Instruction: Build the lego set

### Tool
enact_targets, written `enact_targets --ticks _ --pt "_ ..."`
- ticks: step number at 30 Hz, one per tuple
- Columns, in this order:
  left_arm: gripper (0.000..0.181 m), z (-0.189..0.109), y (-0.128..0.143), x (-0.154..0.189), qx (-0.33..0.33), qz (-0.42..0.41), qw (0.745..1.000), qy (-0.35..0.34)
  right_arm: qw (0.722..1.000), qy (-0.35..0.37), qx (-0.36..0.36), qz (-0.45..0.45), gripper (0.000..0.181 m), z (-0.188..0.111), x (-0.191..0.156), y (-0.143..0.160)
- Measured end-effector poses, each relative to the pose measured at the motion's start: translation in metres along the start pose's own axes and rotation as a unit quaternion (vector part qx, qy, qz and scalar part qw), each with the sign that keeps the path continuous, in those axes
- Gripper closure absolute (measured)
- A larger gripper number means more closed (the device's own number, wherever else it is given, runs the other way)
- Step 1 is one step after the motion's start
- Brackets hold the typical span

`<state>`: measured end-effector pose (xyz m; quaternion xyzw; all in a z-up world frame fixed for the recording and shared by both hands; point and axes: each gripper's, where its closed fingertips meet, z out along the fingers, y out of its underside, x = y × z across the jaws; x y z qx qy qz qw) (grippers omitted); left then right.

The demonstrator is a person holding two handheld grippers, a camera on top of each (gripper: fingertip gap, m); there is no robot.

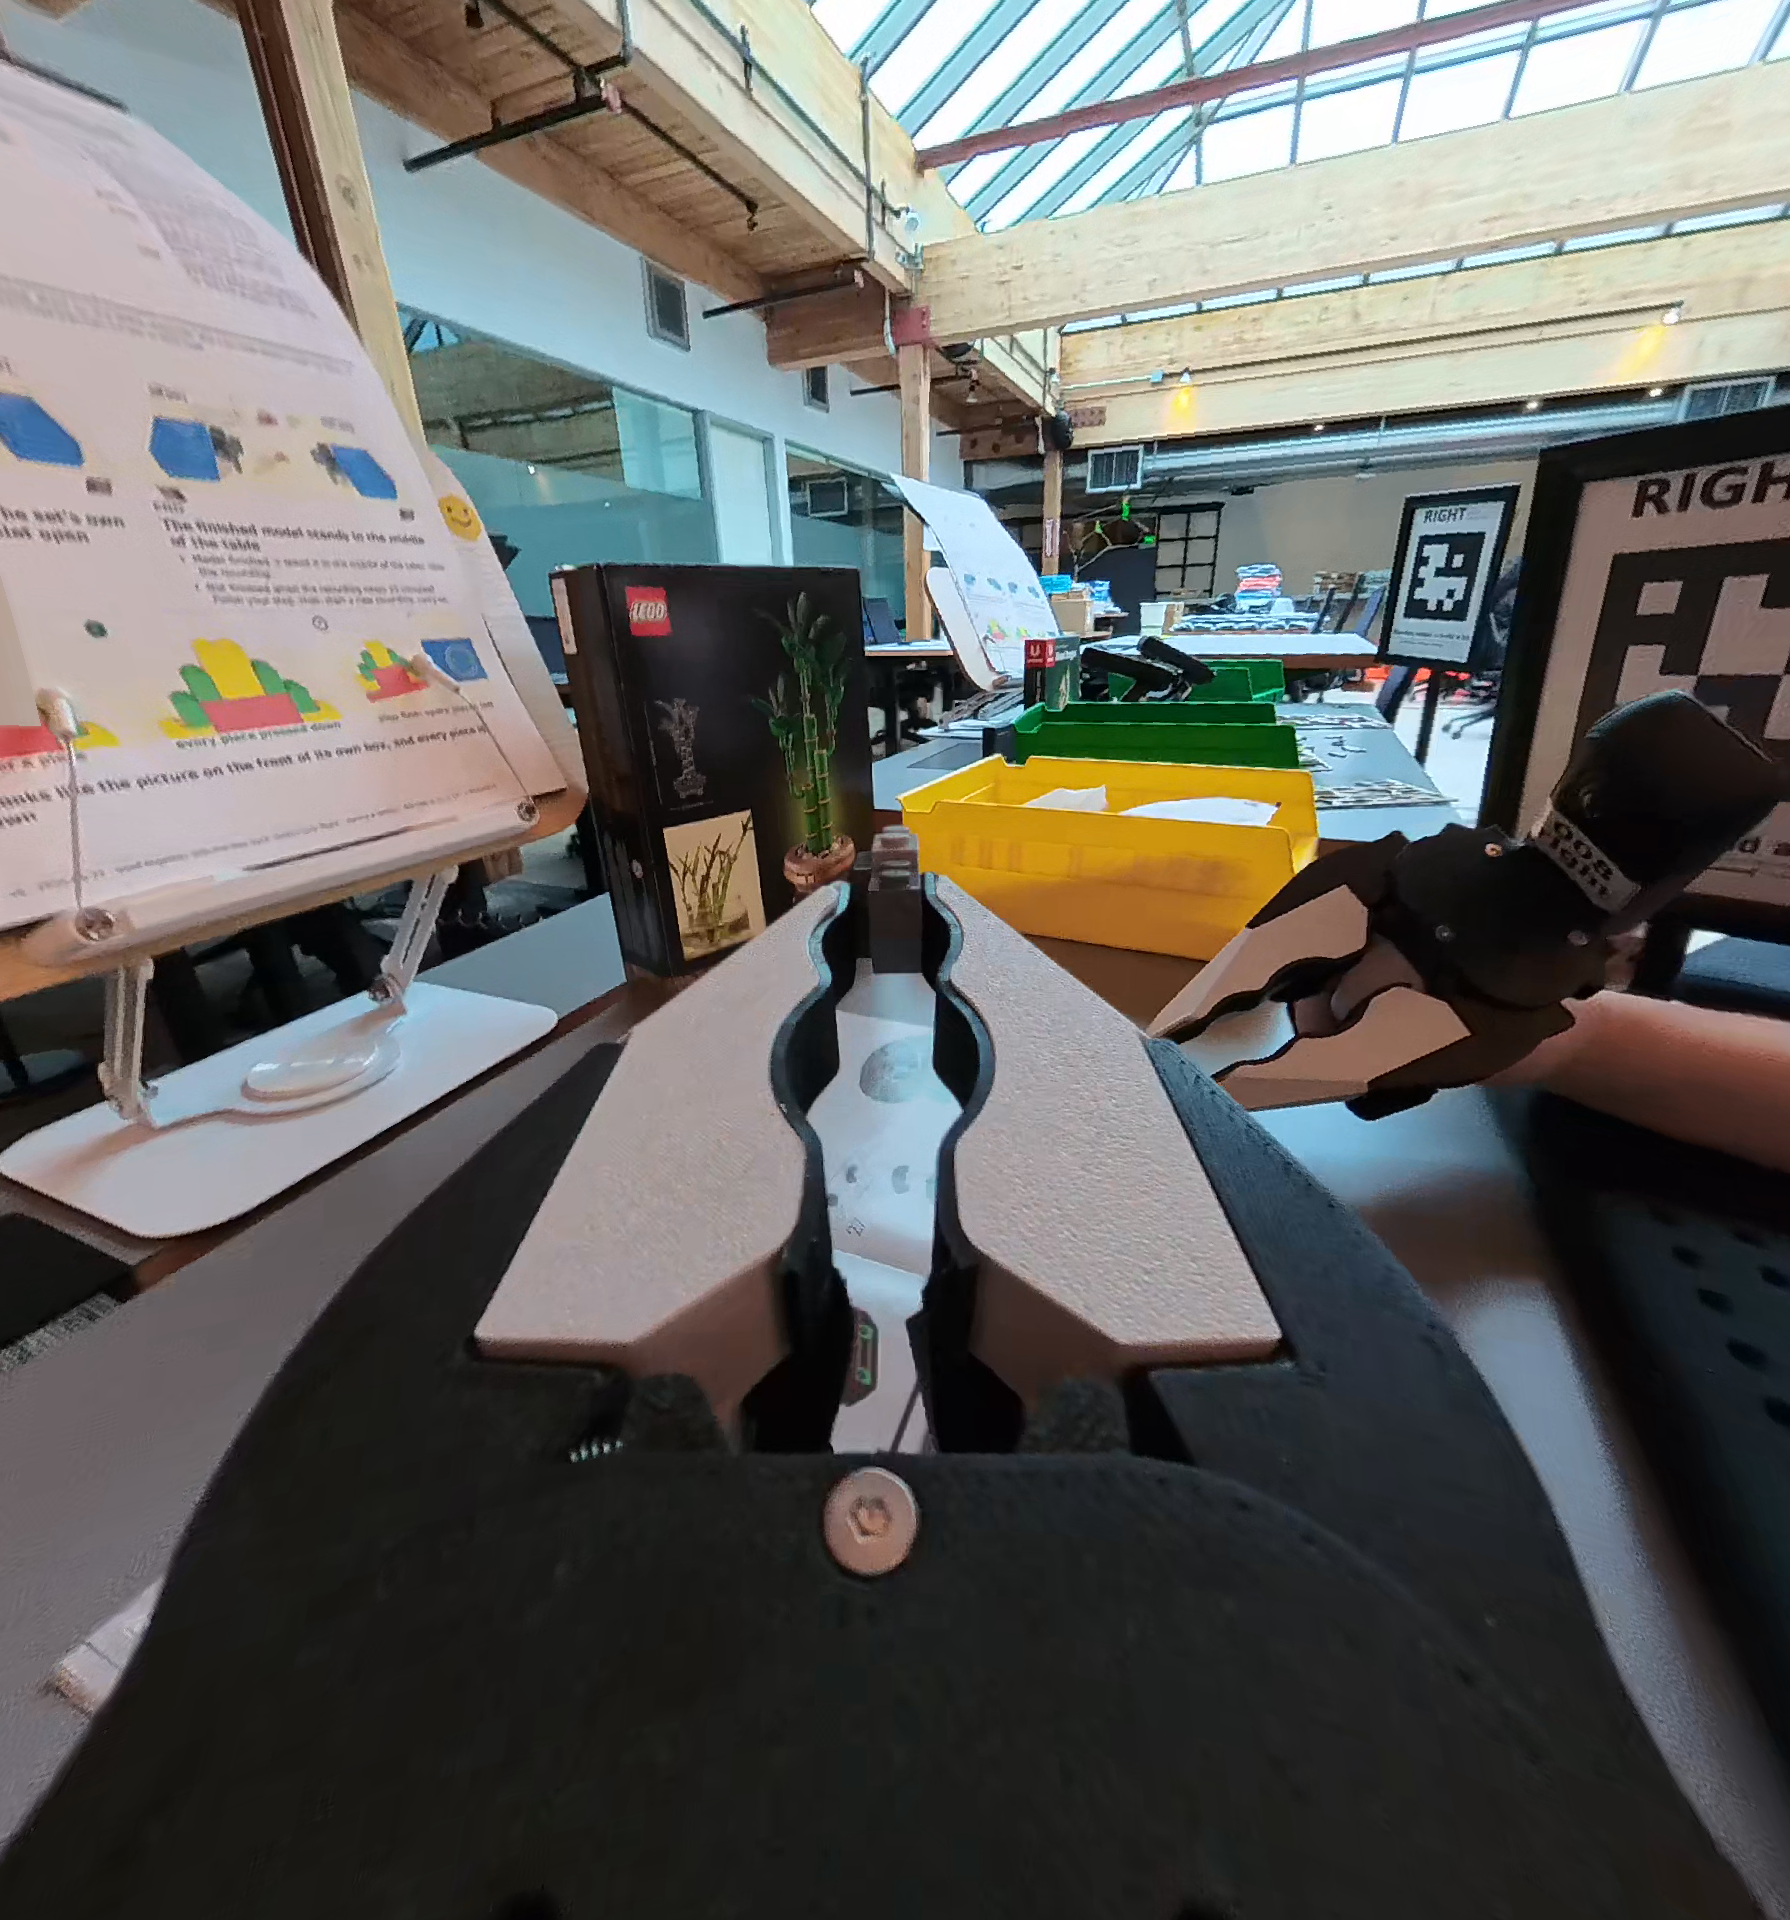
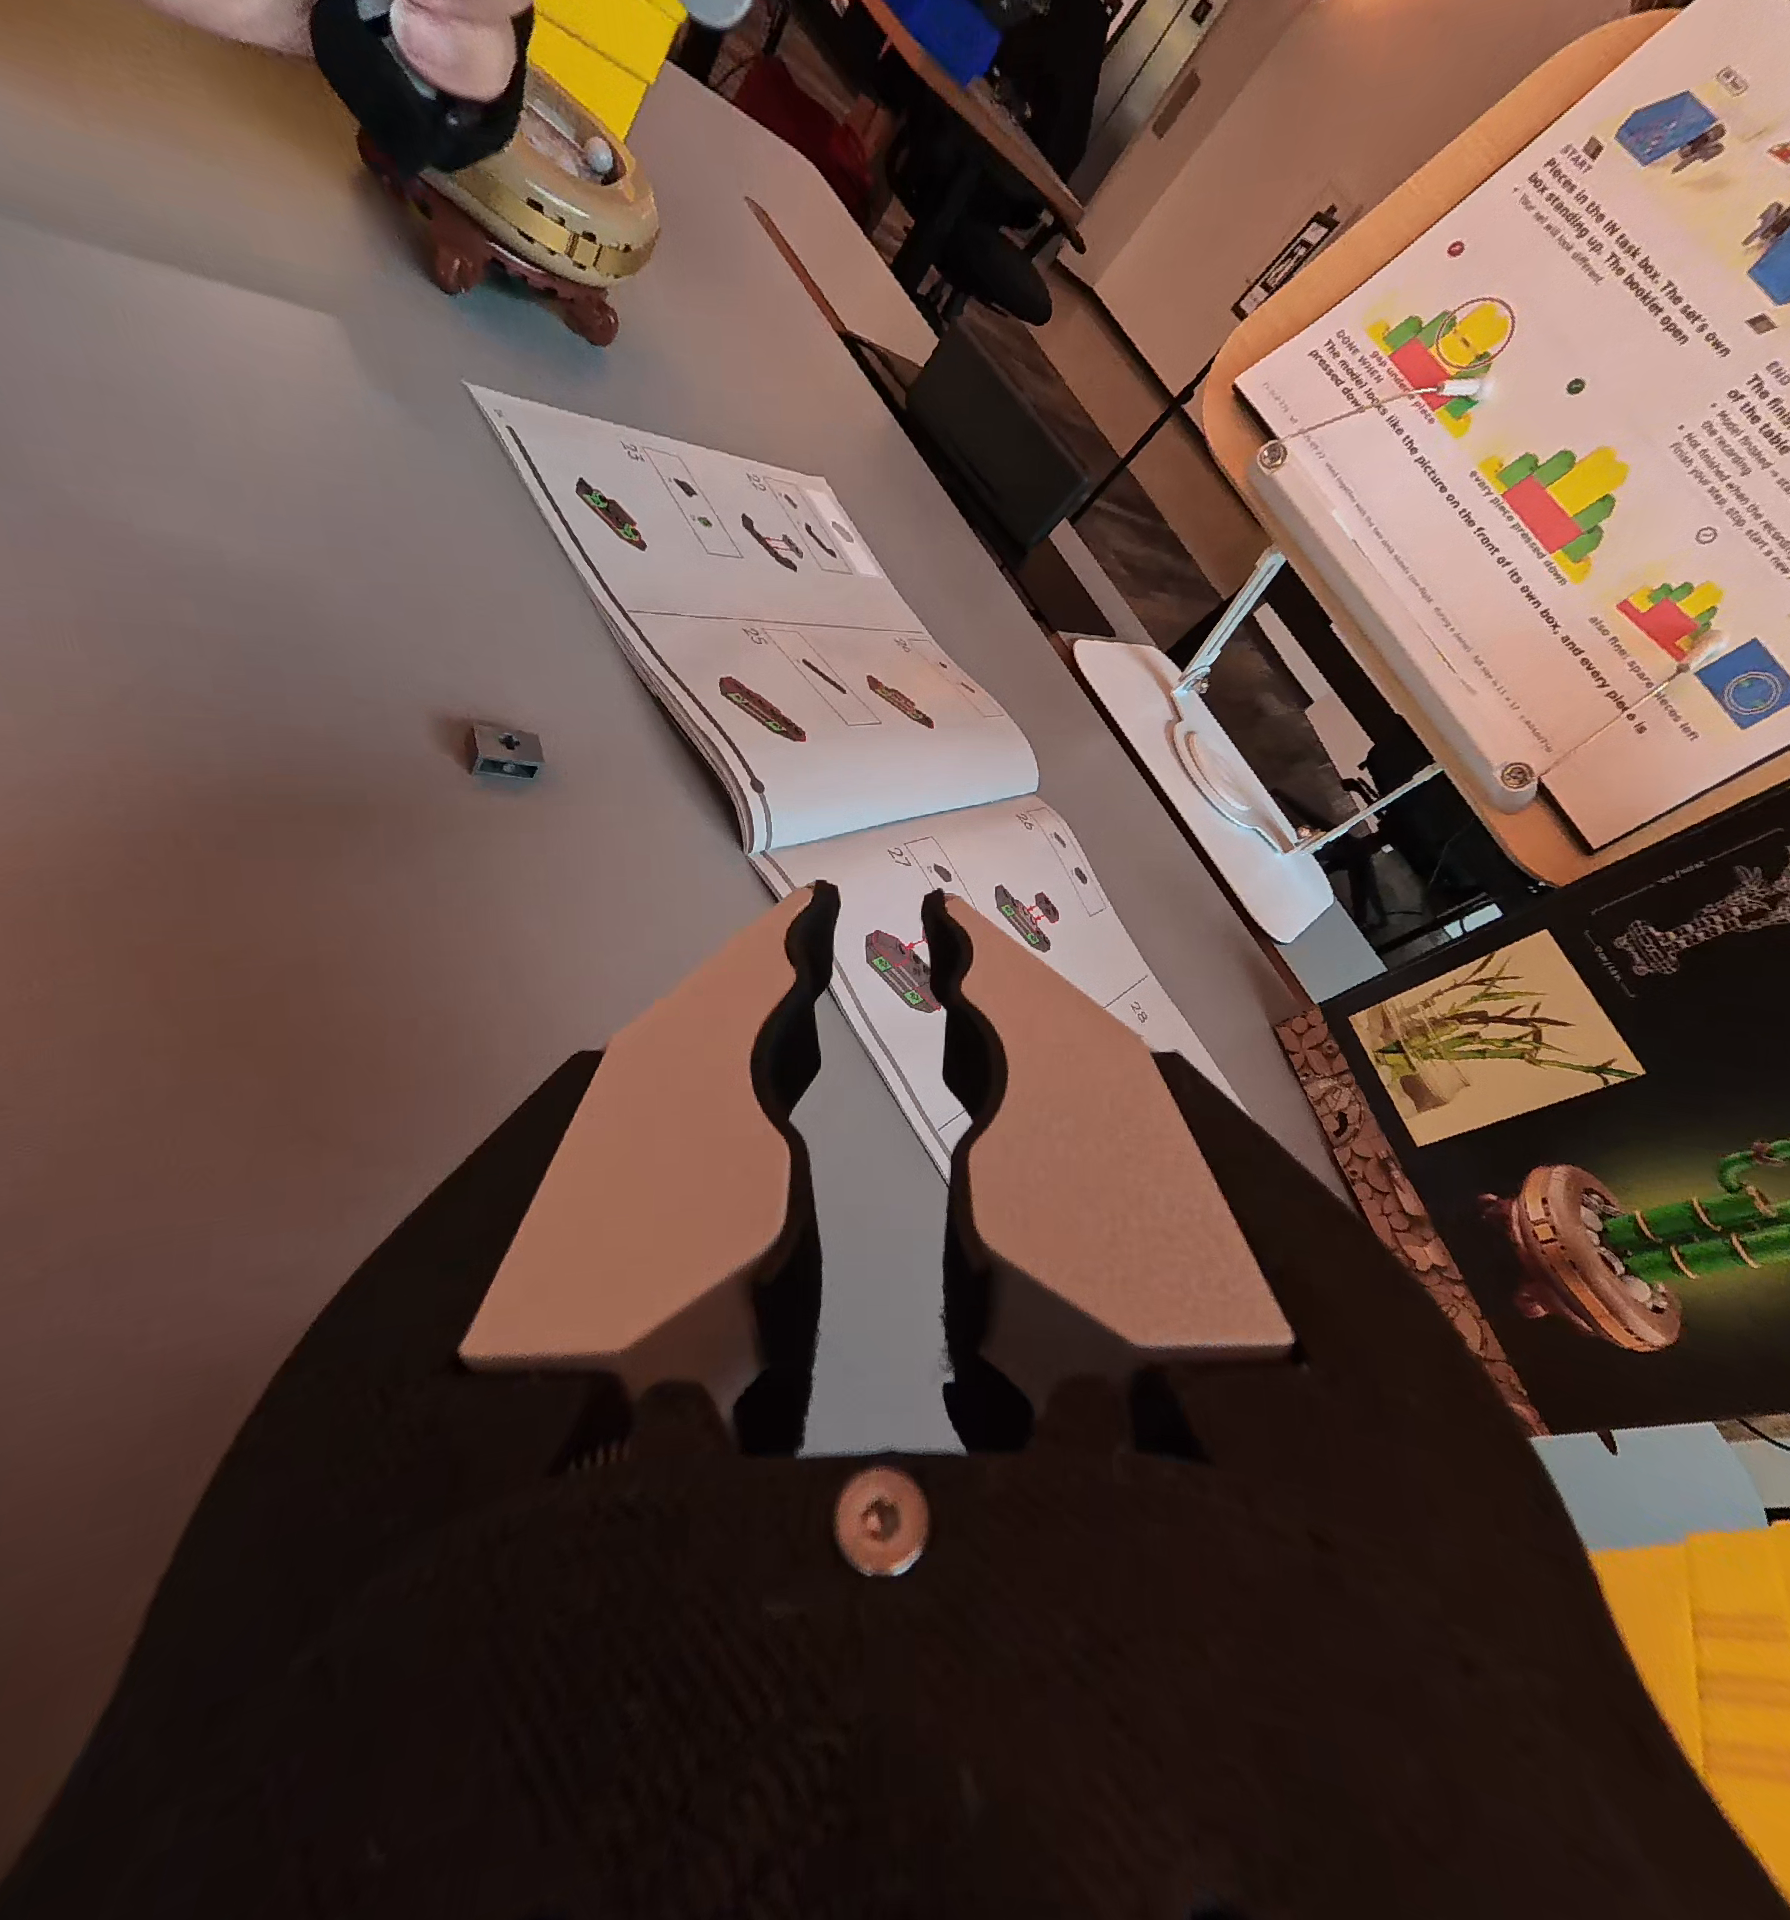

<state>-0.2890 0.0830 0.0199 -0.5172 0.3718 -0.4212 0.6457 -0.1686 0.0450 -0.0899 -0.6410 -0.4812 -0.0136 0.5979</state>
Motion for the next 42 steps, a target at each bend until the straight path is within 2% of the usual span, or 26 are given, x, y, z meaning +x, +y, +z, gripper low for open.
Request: enact_targets --ticks 4,11,16,18,20,23,25,28,30,34,36,38,42 --pt "0.172 0.001 -0.006 0.01 0.003 0.019 1.0 0.012 1.0 0.001 -0.001 0.004 0.165 0.0 0.001 0.001" --pt "0.172 -0.001 -0.021 0.023 0.037 -0.066 0.995 0.06 1.0 0.006 0.002 0.005 0.165 -0.001 0.002 -0.001" --pt "0.172 0.003 -0.02 0.04 0.031 -0.095 0.988 0.115 0.991 -0.037 0.098 0.084 0.159 -0.002 0.005 -0.048" --pt "0.173 0.005 -0.014 0.044 0.017 -0.067 0.991 0.118 0.983 -0.069 0.133 0.104 0.15 -0.004 0.006 -0.073" --pt "0.172 0.006 -0.011 0.052 0.004 -0.016 0.993 0.116 0.977 -0.105 0.166 0.083 0.149 -0.008 0.004 -0.1" --pt "0.172 0.007 -0.009 0.066 -0.016 0.112 0.988 0.103 0.97 -0.122 0.212 0.012 0.149 -0.015 0.012 -0.13" --pt "0.172 0.007 -0.007 0.076 -0.029 0.212 0.972 0.096 0.962 -0.137 0.235 0.006 0.149 -0.016 0.021 -0.137" --pt "0.173 0.009 0.0 0.087 -0.048 0.338 0.936 0.083 0.942 -0.187 0.27 0.07 0.149 -0.018 0.025 -0.133" --pt "0.173 0.011 0.004 0.092 -0.046 0.392 0.916 0.076 0.928 -0.217 0.291 0.082 0.15 -0.022 0.014 -0.128" --pt "0.173 0.014 0.013 0.095 -0.056 0.409 0.906 0.087 0.947 -0.199 0.251 0.022 0.15 -0.018 -0.003 -0.112" --pt "0.173 0.015 0.01 0.09 -0.046 0.395 0.915 0.07 0.952 -0.19 0.24 0.028 0.151 -0.014 0.0 -0.103" --pt "0.173 0.013 -0.002 0.075 -0.022 0.343 0.938 0.037 0.961 -0.162 0.218 0.055 0.151 -0.006 0.015 -0.089" --pt "0.173 -0.003 -0.019 0.012 -0.003 0.199 0.977 -0.076 0.98 -0.054 0.159 0.108 0.152 0.013 0.06 -0.05"
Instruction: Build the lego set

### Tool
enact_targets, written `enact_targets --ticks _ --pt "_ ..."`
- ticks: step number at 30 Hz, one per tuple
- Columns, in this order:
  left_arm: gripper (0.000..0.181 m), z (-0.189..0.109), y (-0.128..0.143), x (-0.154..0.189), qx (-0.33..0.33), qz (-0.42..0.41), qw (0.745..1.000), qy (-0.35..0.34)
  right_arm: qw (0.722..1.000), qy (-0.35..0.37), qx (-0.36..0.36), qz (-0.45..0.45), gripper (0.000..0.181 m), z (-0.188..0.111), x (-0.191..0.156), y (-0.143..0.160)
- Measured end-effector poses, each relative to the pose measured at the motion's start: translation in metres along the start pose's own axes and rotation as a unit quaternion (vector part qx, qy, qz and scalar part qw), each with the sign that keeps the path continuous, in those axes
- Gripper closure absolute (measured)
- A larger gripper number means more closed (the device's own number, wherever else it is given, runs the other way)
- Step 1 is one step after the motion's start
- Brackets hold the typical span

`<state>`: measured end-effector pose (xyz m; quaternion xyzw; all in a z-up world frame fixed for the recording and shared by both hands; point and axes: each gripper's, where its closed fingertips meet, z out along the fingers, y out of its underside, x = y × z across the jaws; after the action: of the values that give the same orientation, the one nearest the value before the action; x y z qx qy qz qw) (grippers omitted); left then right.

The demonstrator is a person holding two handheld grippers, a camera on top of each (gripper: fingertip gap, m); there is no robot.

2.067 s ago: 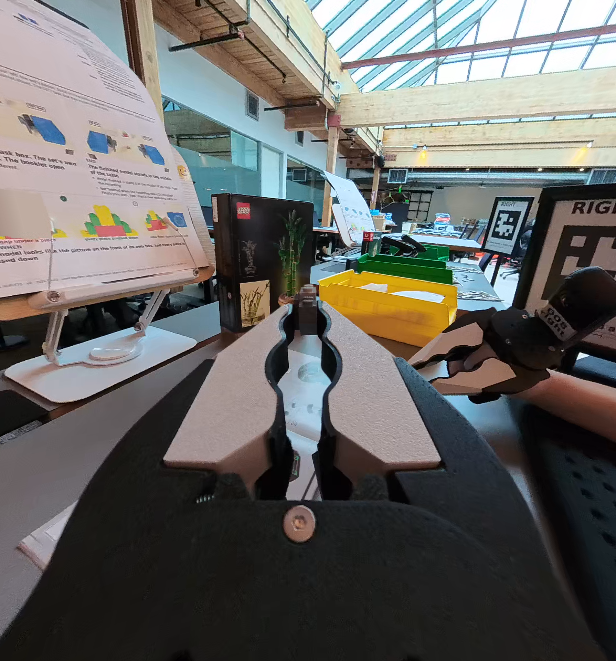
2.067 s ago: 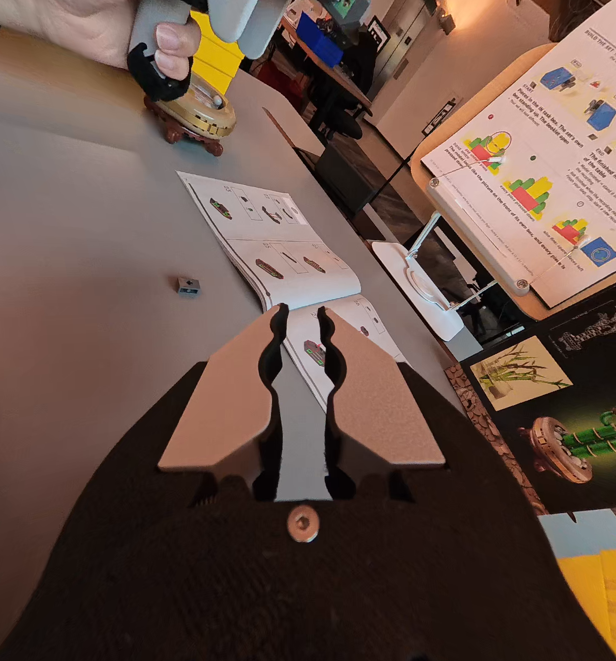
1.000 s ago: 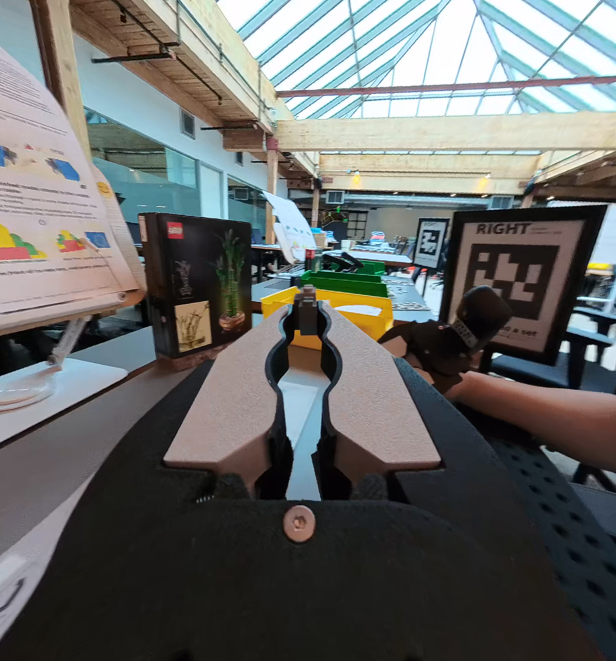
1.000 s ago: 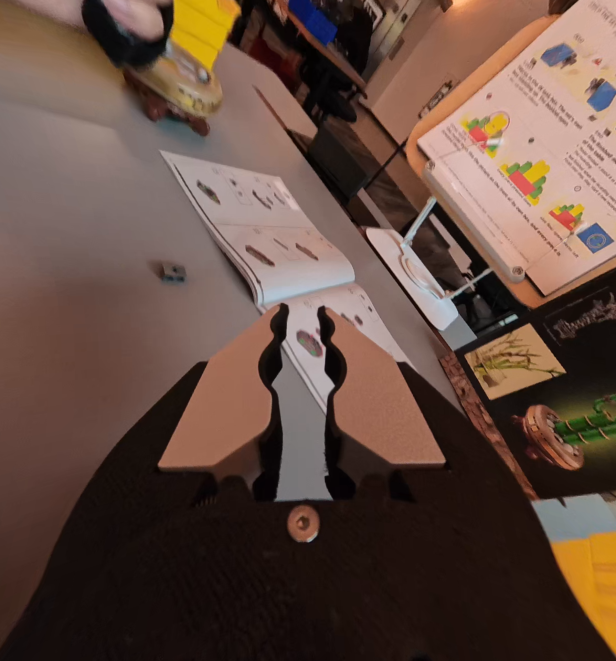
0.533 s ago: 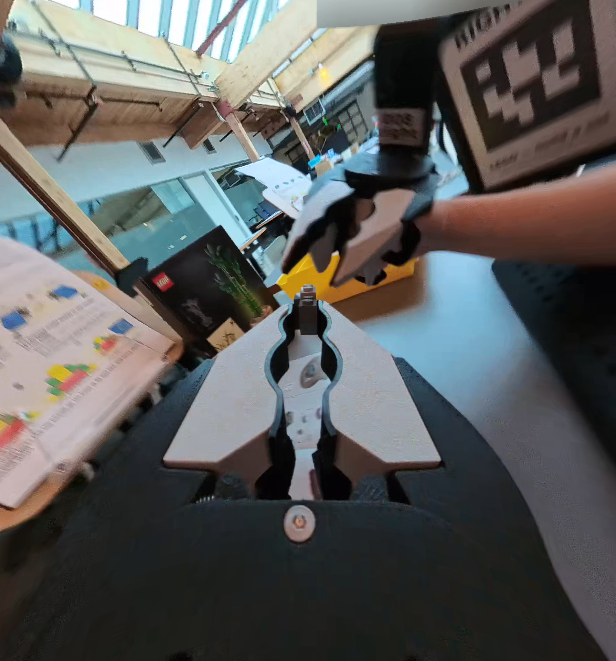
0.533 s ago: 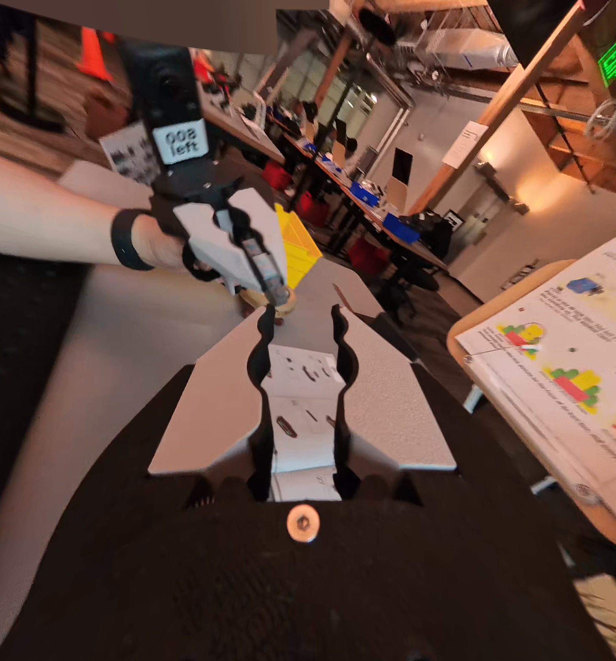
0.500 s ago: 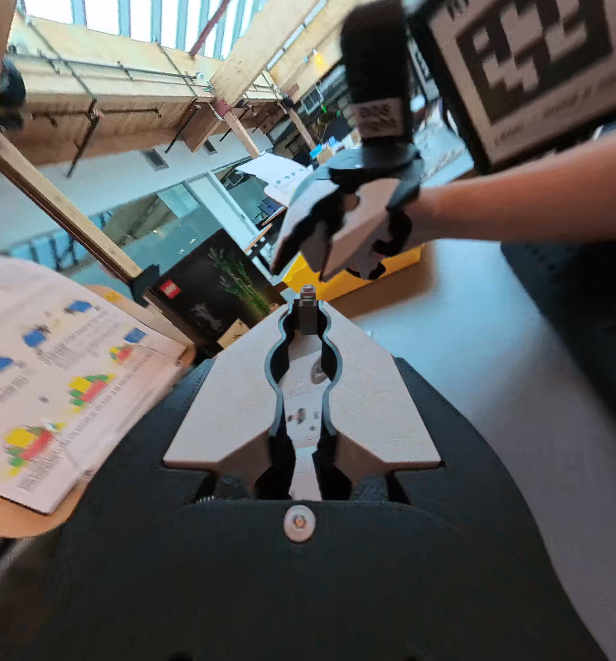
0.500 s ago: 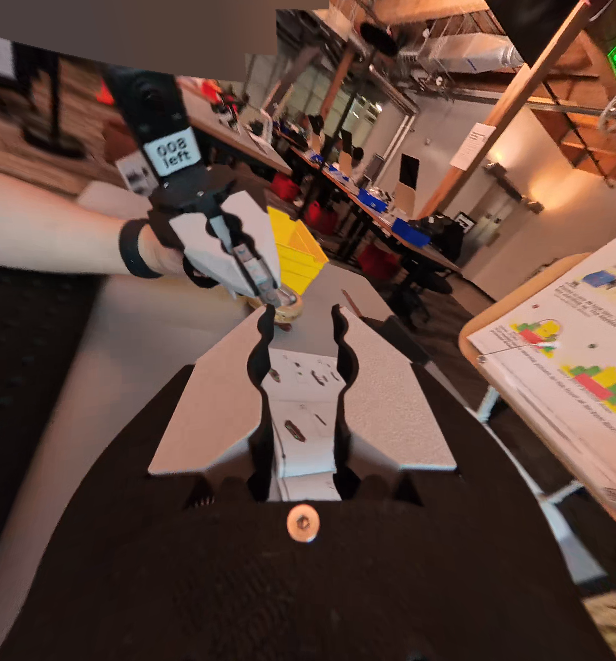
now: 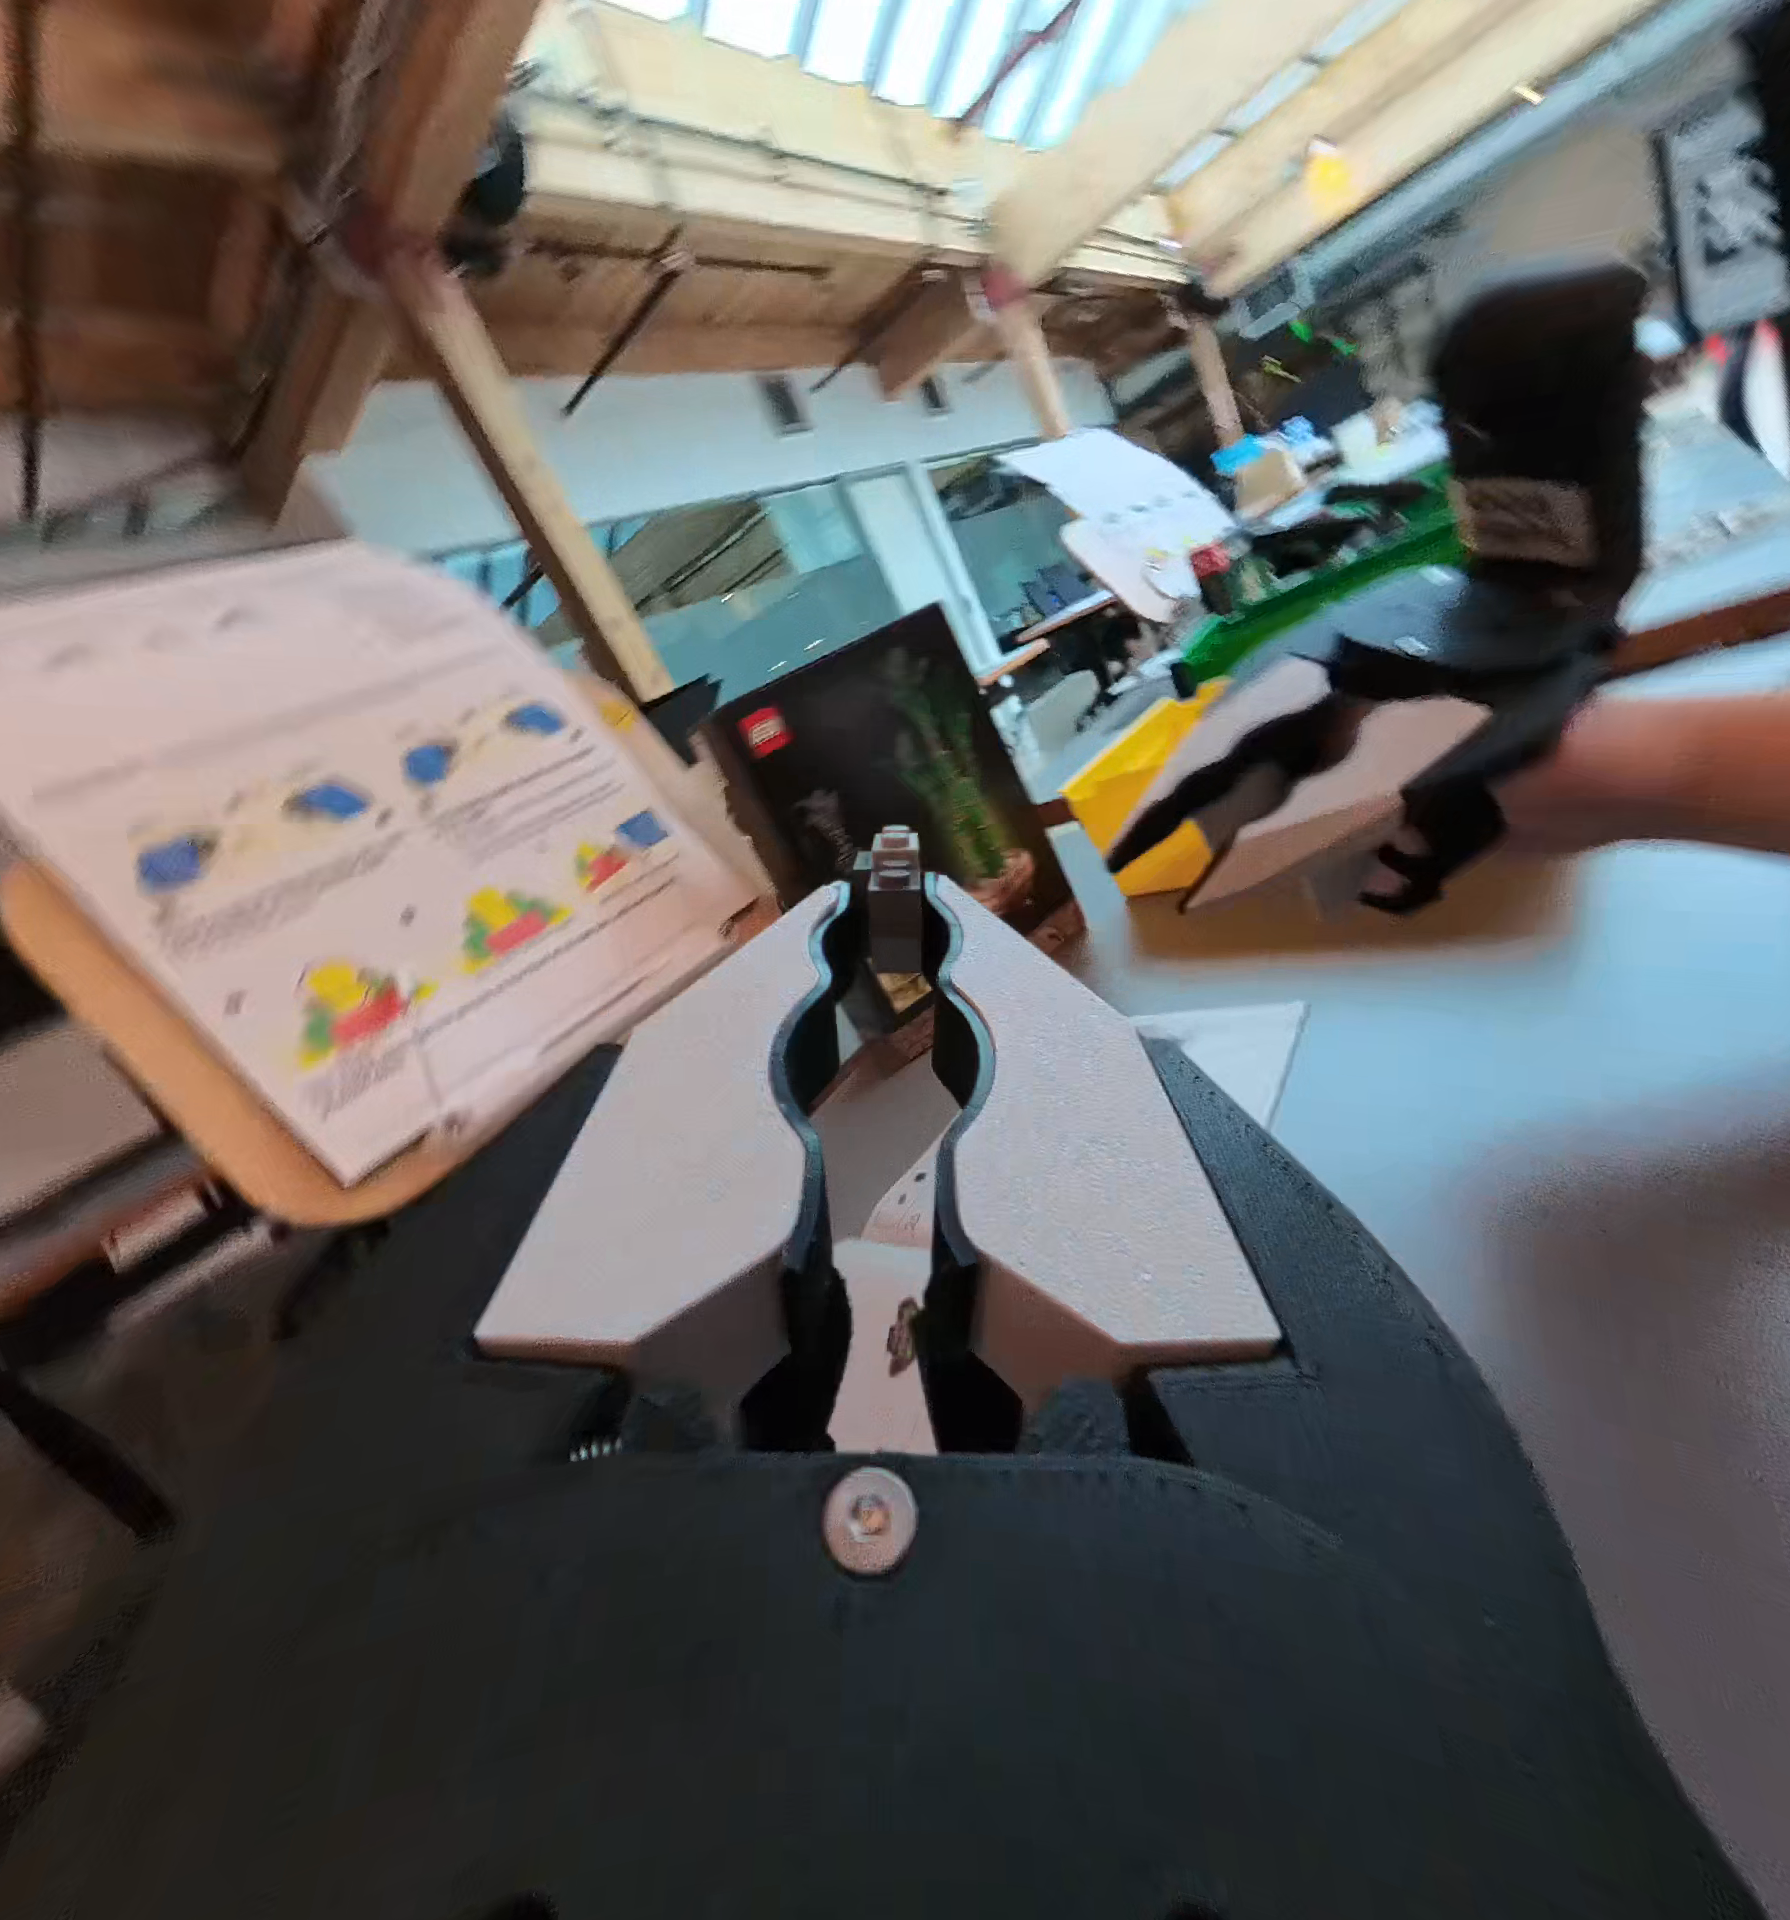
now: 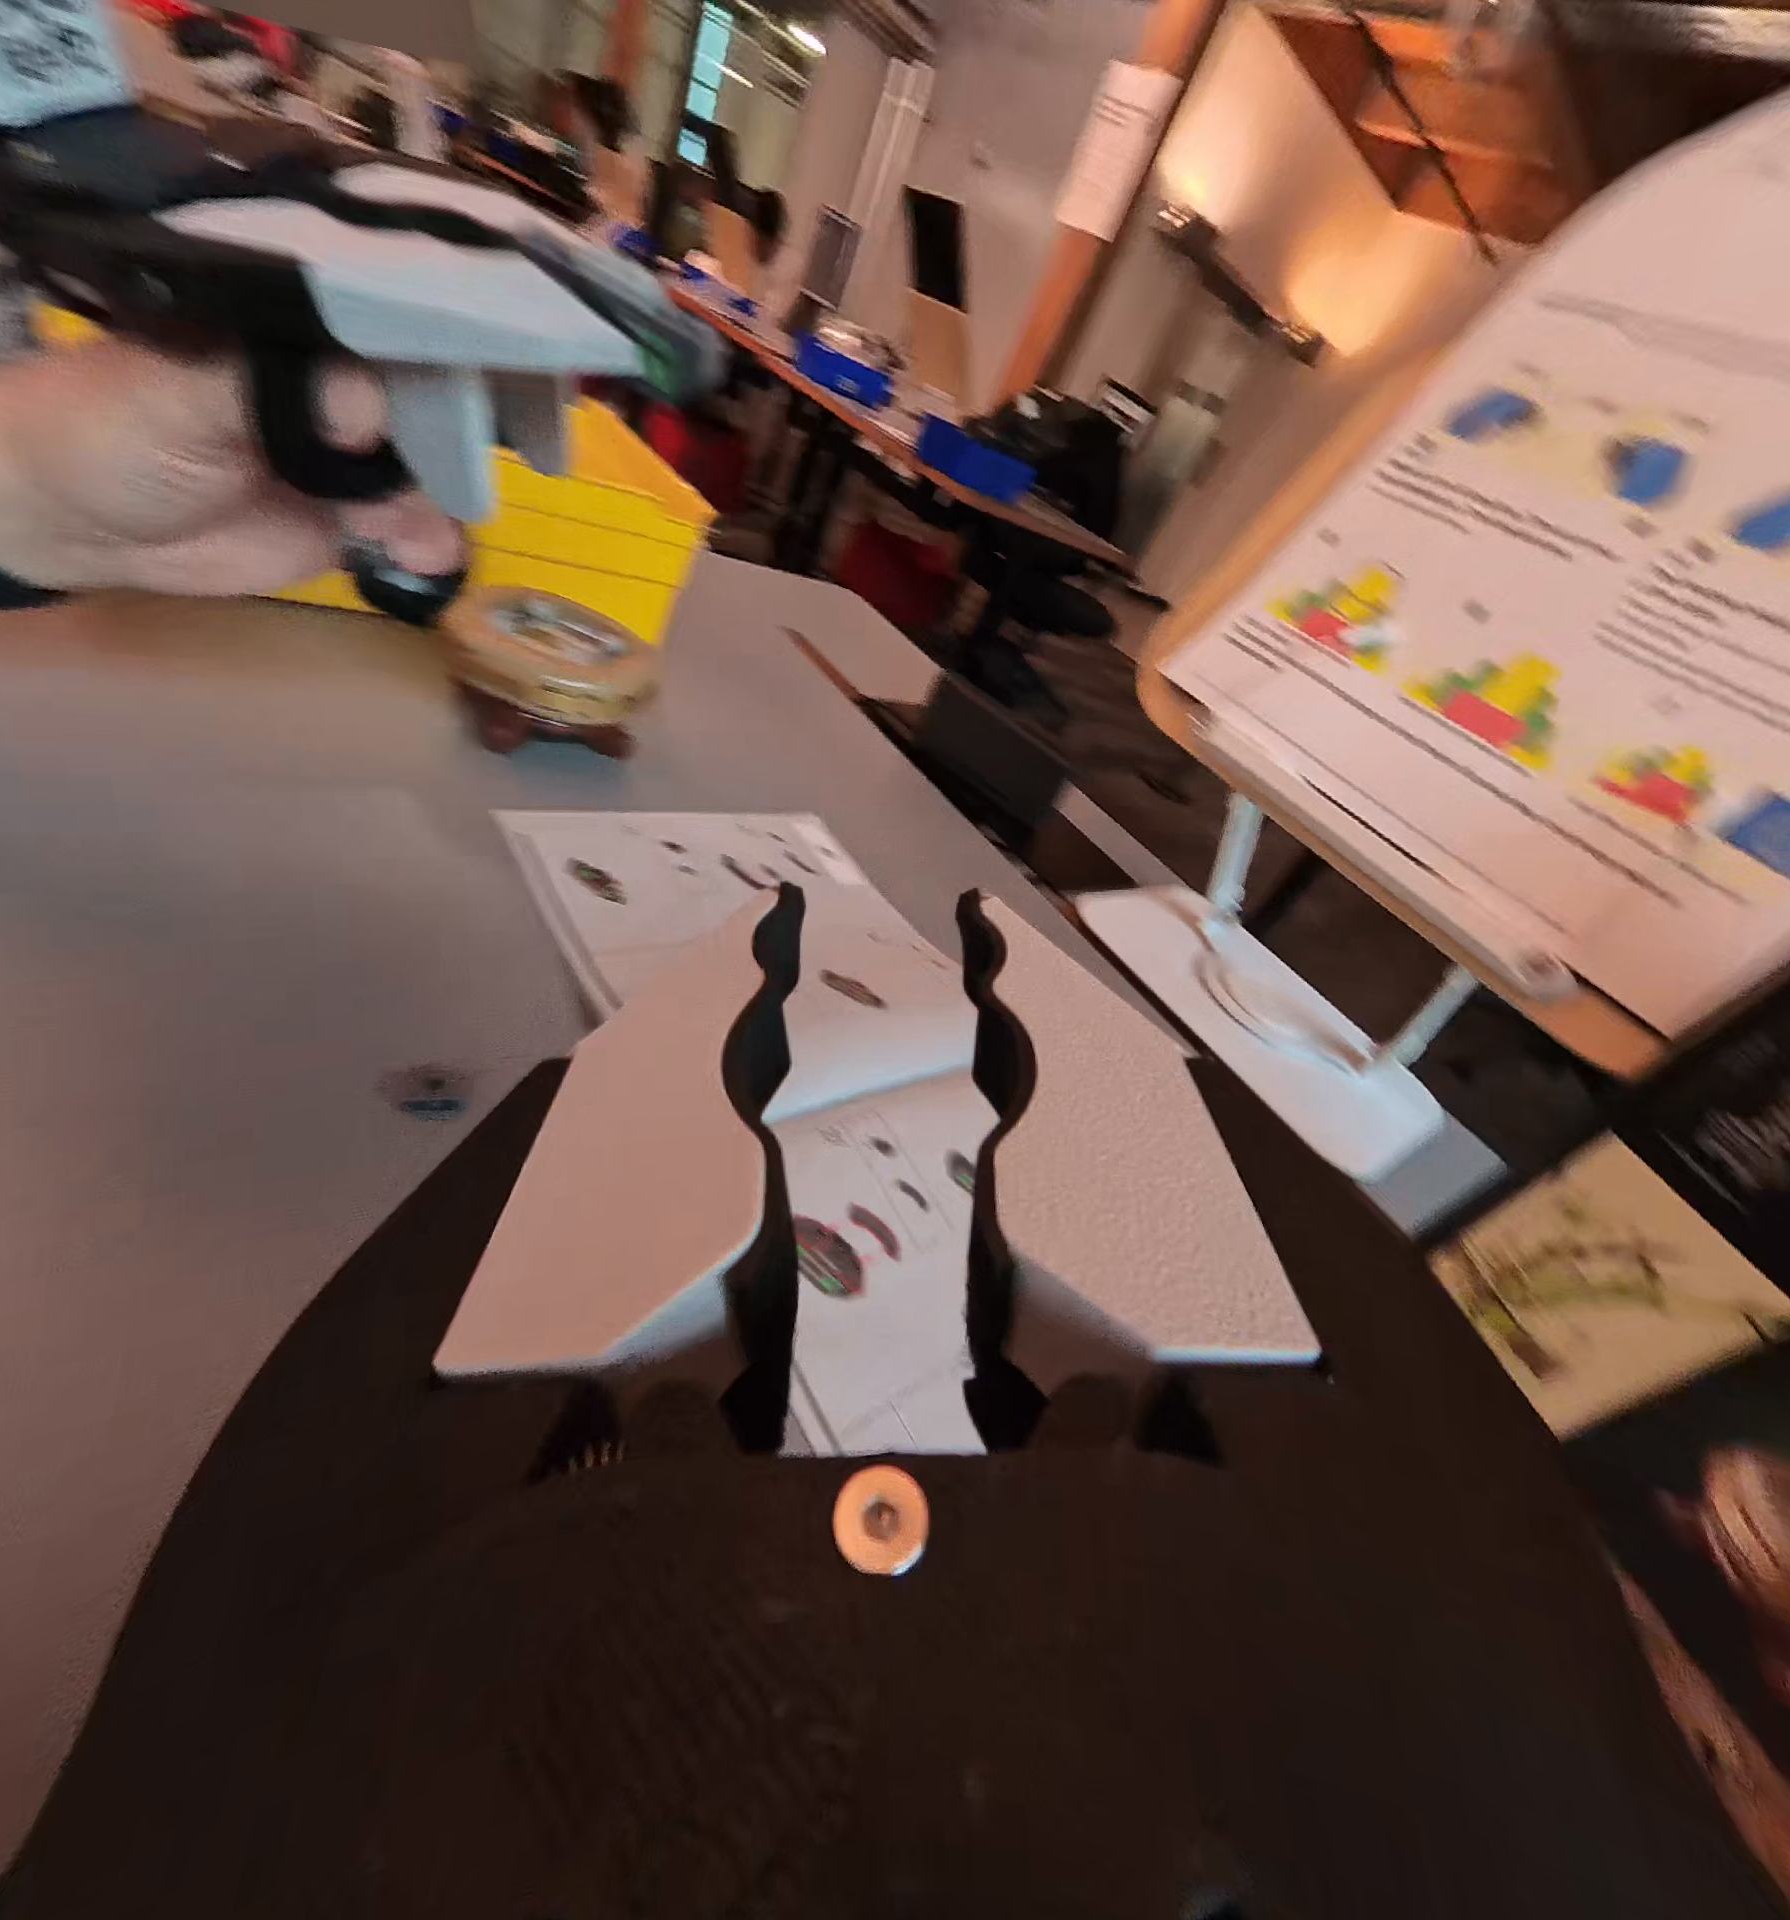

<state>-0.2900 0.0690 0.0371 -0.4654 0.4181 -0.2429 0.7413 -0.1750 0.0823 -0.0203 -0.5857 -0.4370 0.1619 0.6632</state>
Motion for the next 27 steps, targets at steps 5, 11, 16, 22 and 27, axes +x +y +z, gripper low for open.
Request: enact_targets --ticks 5,11,16,22,27 --pt "0.173 -0.005 0.02 -0.024 -0.01 -0.223 0.974 0.022 0.998 0.045 -0.019 0.032 0.152 0.0 0.019 0.015" --pt "0.173 0.0 0.005 0.052 0.001 -0.019 0.986 0.163 0.99 -0.092 0.082 -0.067 0.151 0.006 -0.062 -0.043" --pt "0.172 -0.005 -0.001 0.089 0.004 0.05 0.972 0.229 0.981 -0.136 0.101 -0.089 0.151 0.008 -0.094 -0.059" --pt "0.174 -0.012 -0.005 0.106 0.022 0.085 0.959 0.268 0.975 -0.176 0.1 -0.089 0.173 0.001 -0.106 -0.061" --pt "0.166 -0.009 -0.004 0.1 0.023 0.095 0.965 0.243 0.974 -0.15 0.085 -0.149 0.175 0.001 -0.105 -0.06"
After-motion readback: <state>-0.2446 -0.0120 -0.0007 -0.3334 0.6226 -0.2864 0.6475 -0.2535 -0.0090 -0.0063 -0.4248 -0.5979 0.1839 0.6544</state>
